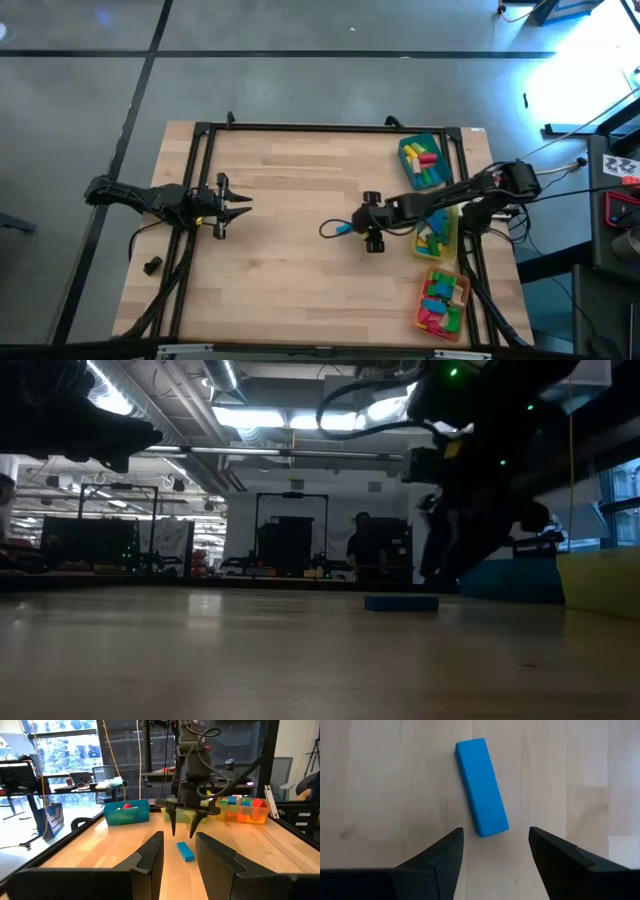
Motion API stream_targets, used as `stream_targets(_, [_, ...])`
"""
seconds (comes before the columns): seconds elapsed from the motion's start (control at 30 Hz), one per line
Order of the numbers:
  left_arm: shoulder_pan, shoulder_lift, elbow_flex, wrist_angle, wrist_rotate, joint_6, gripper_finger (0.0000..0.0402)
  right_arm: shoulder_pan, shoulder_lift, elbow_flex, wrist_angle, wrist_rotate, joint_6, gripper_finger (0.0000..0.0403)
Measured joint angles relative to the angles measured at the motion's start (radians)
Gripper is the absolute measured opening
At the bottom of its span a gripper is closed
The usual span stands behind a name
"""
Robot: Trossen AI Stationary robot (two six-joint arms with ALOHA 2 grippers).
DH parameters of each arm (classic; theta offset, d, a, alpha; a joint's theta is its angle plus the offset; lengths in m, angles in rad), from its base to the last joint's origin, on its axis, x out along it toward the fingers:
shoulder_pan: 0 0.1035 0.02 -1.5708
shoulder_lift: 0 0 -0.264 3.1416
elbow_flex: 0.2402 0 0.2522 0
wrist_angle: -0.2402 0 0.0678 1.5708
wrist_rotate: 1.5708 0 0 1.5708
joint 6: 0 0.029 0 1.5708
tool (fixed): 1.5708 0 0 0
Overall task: Sort blocks by size
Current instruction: Put the blue rectangular block into the yellow bin
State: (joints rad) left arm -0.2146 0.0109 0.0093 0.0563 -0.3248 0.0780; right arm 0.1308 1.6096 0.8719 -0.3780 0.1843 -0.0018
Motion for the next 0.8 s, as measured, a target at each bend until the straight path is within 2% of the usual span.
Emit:
stream_targets(0.2, [0.000, 0.000, 0.000, 0.000, 0.000, 0.000, 0.0100, -0.050, 0.013, 0.000, 0.052, -0.072, -0.015, 0.0225])
stream_targets(0.5, [0.000, 0.000, 0.000, 0.000, 0.000, 0.000, 0.0100, -0.059, 0.034, -0.001, 0.063, -0.084, -0.054, 0.0225])
stream_targets(0.8, [0.000, 0.001, 0.000, 0.000, 0.000, 0.000, 0.0100, -0.060, 0.118, 0.002, 0.125, -0.101, -0.059, 0.0225])
